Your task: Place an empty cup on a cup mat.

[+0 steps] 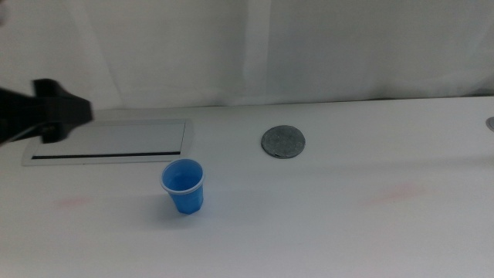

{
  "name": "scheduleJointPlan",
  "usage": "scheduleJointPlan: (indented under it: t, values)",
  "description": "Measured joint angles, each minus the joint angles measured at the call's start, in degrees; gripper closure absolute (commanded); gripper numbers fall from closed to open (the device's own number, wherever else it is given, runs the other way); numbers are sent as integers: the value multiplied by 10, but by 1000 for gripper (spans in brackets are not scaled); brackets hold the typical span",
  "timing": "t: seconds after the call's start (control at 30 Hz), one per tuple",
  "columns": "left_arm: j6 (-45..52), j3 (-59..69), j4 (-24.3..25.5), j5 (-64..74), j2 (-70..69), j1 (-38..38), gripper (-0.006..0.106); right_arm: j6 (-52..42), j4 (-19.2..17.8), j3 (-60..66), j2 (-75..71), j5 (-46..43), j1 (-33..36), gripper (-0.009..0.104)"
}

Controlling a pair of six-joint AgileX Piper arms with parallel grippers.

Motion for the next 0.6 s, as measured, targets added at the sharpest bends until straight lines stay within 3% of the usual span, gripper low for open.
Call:
scheduleJointPlan:
  t: [0.3,0.6]
  values:
    - [-45,-33,15,14,145,-98,10,0,0,0,0,0,0,98]
    - [-213,-33,153,-8,250,-172,10,0,0,0,0,0,0,98]
